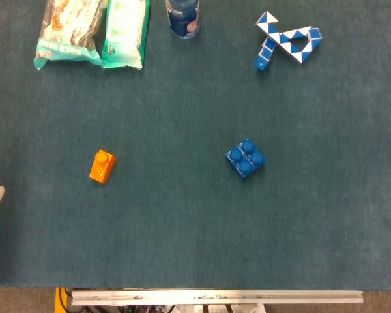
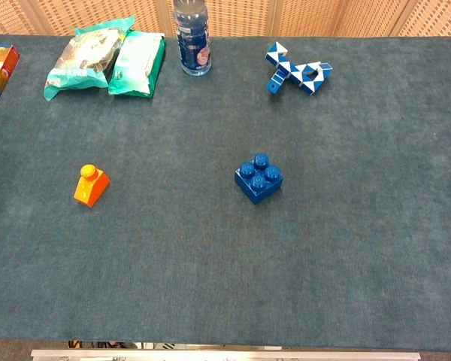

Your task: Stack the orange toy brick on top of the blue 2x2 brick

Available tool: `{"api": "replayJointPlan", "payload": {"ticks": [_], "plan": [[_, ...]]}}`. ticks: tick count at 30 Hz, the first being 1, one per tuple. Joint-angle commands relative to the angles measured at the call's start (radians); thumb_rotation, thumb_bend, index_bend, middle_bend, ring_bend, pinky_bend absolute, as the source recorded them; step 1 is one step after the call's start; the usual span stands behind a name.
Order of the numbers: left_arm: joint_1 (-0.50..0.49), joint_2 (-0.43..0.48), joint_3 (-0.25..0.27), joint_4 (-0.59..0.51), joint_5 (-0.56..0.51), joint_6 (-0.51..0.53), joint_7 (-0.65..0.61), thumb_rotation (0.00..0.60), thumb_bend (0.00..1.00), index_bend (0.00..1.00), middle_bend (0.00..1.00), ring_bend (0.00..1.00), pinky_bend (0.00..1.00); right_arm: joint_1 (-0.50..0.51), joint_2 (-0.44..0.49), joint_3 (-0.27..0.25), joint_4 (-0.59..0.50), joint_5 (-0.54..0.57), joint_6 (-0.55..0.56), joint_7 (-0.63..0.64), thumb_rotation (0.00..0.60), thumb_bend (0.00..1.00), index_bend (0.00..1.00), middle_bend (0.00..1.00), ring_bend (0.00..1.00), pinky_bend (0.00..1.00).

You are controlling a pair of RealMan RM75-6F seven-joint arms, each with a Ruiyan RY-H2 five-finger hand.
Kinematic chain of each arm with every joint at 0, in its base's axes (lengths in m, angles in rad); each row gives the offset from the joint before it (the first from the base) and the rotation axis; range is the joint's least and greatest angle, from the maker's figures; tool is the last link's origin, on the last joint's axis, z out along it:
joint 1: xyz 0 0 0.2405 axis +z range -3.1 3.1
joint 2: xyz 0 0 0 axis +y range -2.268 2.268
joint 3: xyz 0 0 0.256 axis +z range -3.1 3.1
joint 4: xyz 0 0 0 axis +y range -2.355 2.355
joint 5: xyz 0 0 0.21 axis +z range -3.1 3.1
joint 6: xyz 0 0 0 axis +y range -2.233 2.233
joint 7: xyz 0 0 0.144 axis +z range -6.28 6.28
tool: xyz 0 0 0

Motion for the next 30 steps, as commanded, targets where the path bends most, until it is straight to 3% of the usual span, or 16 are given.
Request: {"api": "replayJointPlan", "payload": {"ticks": [1, 9, 17, 25, 30], "plan": [[-0.001, 0.000, -0.001, 0.002, -0.003, -0.004, 0.002, 0.600, 0.15, 0.11, 0.12, 0.16, 0.10, 0.002, -0.001, 0.000, 0.002, 0.003, -0.005, 0.000, 0.600, 0.20, 0.37, 0.40, 0.22, 0.28], [-0.002, 0.007, 0.001, -0.011, 0.001, -0.012, -0.009, 0.600, 0.15, 0.11, 0.12, 0.16, 0.10, 0.021, -0.002, -0.002, 0.006, -0.009, -0.023, 0.002, 0.600, 0.20, 0.36, 0.40, 0.22, 0.28], [-0.005, 0.013, 0.000, -0.016, 0.003, -0.020, -0.012, 0.600, 0.15, 0.11, 0.12, 0.16, 0.10, 0.095, -0.001, 0.000, -0.022, -0.037, -0.116, -0.005, 0.600, 0.19, 0.37, 0.40, 0.22, 0.28], [-0.002, 0.022, 0.004, -0.031, 0.007, -0.020, -0.017, 0.600, 0.15, 0.11, 0.12, 0.16, 0.10, 0.220, -0.007, -0.005, -0.083, -0.111, -0.258, -0.059, 0.600, 0.02, 0.37, 0.40, 0.22, 0.28], [0.001, 0.022, 0.008, -0.032, 0.014, -0.018, -0.016, 0.600, 0.15, 0.11, 0.12, 0.16, 0.10, 0.301, -0.017, -0.004, -0.140, -0.121, -0.372, -0.109, 0.600, 0.00, 0.33, 0.34, 0.22, 0.29]]}}
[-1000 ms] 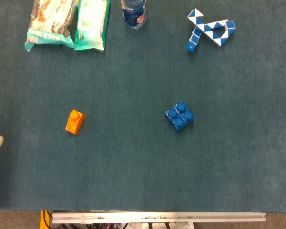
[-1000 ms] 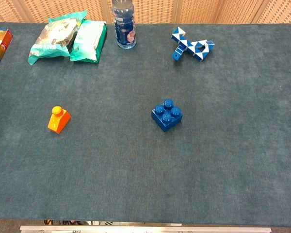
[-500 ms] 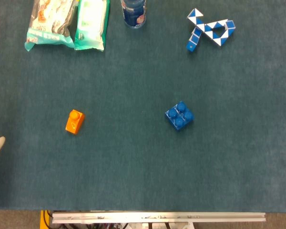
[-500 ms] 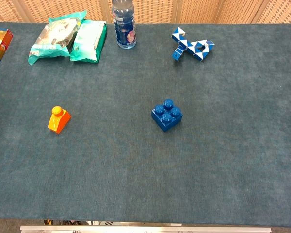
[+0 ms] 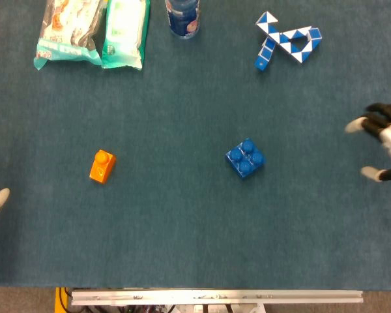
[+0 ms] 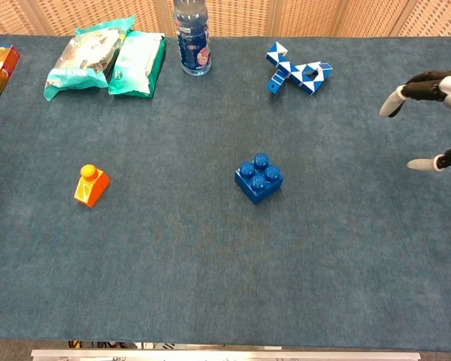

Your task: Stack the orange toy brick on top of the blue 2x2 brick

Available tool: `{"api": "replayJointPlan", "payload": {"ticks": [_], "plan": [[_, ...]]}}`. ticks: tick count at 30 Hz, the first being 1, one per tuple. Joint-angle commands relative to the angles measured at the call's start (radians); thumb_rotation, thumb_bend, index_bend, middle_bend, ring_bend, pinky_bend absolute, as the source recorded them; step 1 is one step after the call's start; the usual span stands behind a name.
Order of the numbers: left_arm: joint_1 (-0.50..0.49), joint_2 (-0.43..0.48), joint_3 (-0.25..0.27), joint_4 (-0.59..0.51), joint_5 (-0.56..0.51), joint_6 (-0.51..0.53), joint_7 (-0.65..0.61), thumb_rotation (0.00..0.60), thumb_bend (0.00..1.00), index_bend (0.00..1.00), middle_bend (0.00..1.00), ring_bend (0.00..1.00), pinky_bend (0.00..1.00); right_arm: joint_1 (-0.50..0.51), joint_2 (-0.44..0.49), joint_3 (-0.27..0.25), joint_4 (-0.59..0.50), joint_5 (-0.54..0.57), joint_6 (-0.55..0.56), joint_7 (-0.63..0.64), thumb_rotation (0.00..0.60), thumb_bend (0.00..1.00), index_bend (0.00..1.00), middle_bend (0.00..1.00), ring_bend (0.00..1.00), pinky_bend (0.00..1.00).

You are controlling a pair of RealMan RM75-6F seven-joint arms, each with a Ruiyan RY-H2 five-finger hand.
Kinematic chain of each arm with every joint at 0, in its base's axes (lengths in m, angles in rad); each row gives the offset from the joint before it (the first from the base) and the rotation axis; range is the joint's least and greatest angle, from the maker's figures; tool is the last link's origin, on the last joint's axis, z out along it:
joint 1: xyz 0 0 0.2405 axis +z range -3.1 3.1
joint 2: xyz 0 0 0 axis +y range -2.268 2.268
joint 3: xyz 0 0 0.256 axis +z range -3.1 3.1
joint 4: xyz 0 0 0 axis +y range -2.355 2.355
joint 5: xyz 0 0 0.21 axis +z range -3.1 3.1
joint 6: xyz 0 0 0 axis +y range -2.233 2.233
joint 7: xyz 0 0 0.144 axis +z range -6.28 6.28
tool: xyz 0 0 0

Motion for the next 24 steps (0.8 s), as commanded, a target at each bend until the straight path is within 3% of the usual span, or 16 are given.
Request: {"api": "replayJointPlan", "payload": {"ticks": [1, 9, 24], "plan": [[0.002, 0.000, 0.001, 0.001, 0.001, 0.001, 0.000, 0.600, 0.15, 0.11, 0.12, 0.16, 0.10, 0.065, -0.016, 0.002, -0.048, -0.006, -0.083, -0.044, 0.600, 0.00, 0.30, 0.32, 0.21, 0.29], [0.008, 0.004, 0.001, 0.006, -0.001, 0.007, -0.010, 0.600, 0.15, 0.11, 0.12, 0.16, 0.10, 0.174, -0.108, 0.030, -0.054, 0.044, -0.224, -0.151, 0.600, 0.00, 0.20, 0.26, 0.15, 0.28], [0.016, 0.009, 0.004, 0.017, 0.004, 0.012, -0.031, 0.600, 0.15, 0.11, 0.12, 0.16, 0.10, 0.315, -0.287, 0.064, 0.056, 0.149, -0.355, -0.225, 0.600, 0.00, 0.19, 0.25, 0.15, 0.28]]}}
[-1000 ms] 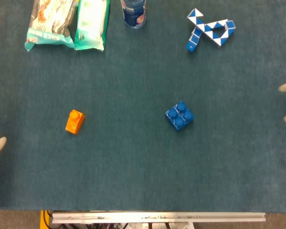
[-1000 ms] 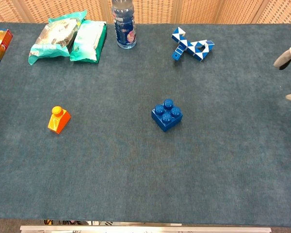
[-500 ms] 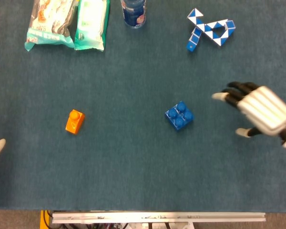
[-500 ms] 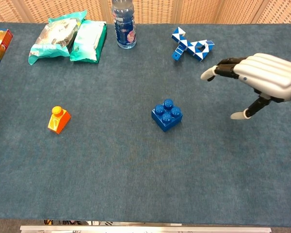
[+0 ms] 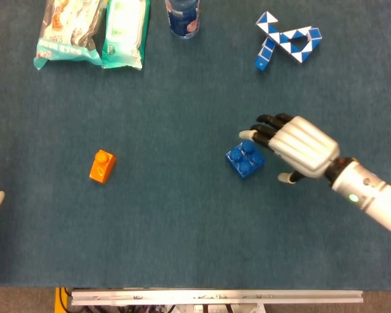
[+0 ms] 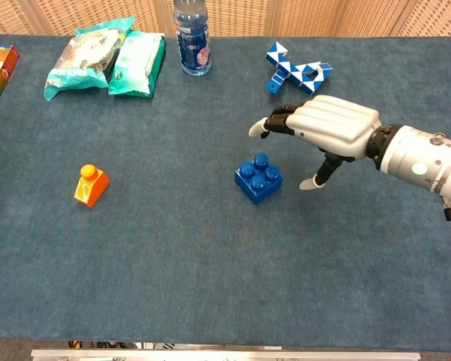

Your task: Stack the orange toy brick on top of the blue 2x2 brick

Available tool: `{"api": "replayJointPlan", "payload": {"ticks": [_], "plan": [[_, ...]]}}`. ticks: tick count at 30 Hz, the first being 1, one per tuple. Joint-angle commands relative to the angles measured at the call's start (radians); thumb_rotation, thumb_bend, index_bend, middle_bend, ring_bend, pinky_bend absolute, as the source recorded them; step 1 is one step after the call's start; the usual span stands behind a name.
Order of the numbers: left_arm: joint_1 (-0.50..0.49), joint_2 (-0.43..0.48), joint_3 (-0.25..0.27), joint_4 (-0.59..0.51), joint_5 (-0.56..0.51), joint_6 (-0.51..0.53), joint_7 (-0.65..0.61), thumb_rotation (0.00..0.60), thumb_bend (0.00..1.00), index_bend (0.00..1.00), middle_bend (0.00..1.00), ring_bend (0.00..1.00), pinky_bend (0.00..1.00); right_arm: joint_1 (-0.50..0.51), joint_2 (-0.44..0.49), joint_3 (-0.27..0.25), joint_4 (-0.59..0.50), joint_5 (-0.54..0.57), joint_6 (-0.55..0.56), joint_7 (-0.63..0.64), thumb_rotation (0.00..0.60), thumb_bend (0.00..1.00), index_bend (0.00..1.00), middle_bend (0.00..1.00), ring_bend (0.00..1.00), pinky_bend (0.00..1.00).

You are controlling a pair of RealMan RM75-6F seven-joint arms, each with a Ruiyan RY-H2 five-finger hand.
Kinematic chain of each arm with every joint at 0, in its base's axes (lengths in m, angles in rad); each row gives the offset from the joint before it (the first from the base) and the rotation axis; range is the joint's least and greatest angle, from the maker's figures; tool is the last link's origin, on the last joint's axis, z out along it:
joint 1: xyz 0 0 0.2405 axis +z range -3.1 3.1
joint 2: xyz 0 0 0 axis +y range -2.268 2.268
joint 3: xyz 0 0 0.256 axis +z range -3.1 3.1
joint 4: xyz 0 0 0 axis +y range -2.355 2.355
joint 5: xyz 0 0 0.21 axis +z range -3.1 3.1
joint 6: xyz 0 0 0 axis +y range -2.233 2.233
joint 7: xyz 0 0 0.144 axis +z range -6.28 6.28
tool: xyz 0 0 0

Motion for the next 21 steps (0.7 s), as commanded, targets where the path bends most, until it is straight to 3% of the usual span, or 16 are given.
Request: {"api": "replayJointPlan", "payload": {"ticks": [1, 21], "plan": [[0.002, 0.001, 0.000, 0.002, 0.001, 0.002, -0.003, 0.600, 0.15, 0.11, 0.12, 0.16, 0.10, 0.030, -0.036, 0.005, 0.033, 0.024, -0.032, -0.009, 0.600, 0.00, 0.19, 0.25, 0.15, 0.28], [0.015, 0.004, 0.000, 0.017, -0.008, 0.009, -0.023, 0.600, 0.15, 0.11, 0.12, 0.16, 0.10, 0.150, -0.190, -0.015, 0.233, 0.102, -0.141, -0.009, 0.600, 0.00, 0.19, 0.29, 0.15, 0.28]]}}
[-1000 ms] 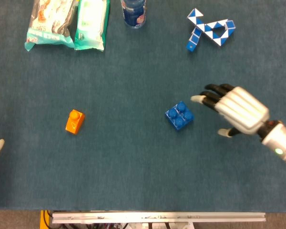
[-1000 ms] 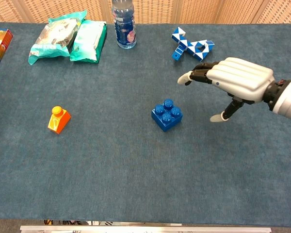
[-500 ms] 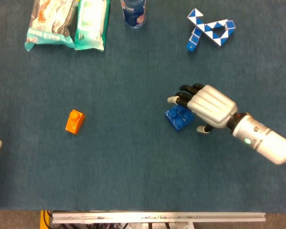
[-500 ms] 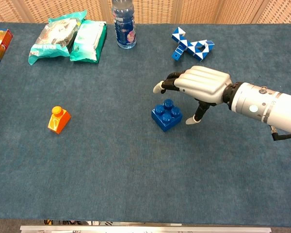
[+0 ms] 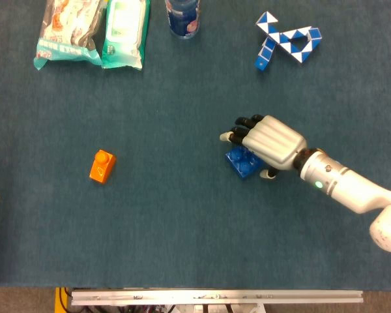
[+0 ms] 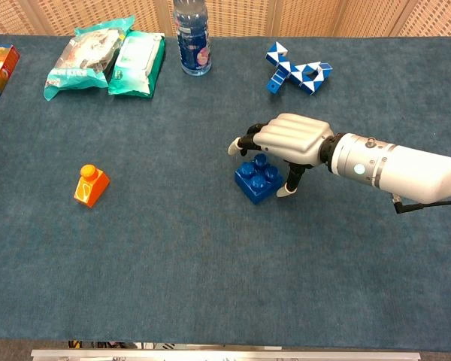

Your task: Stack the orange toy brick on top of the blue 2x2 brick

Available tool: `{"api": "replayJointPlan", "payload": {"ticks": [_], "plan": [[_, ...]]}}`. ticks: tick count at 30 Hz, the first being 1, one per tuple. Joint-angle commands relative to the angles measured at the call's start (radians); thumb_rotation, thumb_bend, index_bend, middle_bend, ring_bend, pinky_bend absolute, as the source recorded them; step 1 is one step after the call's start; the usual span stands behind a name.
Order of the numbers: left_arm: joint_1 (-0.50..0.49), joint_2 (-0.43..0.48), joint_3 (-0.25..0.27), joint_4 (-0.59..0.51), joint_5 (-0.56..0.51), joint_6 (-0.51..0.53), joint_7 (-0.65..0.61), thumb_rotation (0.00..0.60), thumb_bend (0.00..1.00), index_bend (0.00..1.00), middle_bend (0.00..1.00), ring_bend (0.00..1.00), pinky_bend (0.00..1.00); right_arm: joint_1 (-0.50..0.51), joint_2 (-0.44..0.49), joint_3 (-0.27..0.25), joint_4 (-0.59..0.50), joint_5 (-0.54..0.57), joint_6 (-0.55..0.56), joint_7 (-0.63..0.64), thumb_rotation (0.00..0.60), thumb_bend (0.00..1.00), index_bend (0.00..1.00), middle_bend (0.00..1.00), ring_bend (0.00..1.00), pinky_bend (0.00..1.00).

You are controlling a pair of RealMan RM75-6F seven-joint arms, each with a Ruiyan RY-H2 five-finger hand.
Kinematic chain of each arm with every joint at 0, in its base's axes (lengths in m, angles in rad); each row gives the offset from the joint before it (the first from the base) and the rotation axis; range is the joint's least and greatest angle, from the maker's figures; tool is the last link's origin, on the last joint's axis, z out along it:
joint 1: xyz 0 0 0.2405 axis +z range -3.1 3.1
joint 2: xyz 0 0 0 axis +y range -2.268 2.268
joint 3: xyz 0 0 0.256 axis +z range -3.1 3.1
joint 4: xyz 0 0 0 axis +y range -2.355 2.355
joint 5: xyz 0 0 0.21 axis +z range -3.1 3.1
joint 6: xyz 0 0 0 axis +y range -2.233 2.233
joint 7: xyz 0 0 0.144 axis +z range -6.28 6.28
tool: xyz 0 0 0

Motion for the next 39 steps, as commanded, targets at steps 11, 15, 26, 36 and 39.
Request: {"api": "replayJointPlan", "payload": {"ticks": [11, 15, 26, 36, 39], "plan": [[0.004, 0.003, -0.001, 0.006, 0.002, 0.003, -0.012, 0.600, 0.15, 0.11, 0.12, 0.16, 0.09, 0.040, -0.079, -0.011, 0.100, -0.013, 0.023, 0.058, 0.600, 0.09, 0.42, 0.47, 0.33, 0.29], [0.005, 0.003, -0.001, 0.009, 0.002, 0.003, -0.014, 0.600, 0.15, 0.11, 0.12, 0.16, 0.09, 0.061, -0.097, 0.010, 0.130, -0.002, 0.022, 0.088, 0.600, 0.09, 0.43, 0.48, 0.34, 0.30], [0.005, 0.002, -0.002, 0.008, 0.007, 0.004, -0.009, 0.600, 0.15, 0.11, 0.12, 0.16, 0.09, 0.161, -0.173, 0.079, 0.202, 0.052, -0.032, 0.091, 0.600, 0.09, 0.43, 0.48, 0.34, 0.30], [0.010, 0.006, 0.000, -0.002, 0.013, 0.012, -0.005, 0.600, 0.15, 0.11, 0.12, 0.16, 0.09, 0.257, -0.257, 0.132, 0.267, 0.141, -0.093, 0.038, 0.600, 0.09, 0.43, 0.48, 0.34, 0.30], [0.012, 0.006, 0.001, -0.002, 0.015, 0.013, -0.004, 0.600, 0.15, 0.11, 0.12, 0.16, 0.09, 0.281, -0.279, 0.142, 0.291, 0.169, -0.106, 0.021, 0.600, 0.09, 0.43, 0.48, 0.34, 0.30]]}}
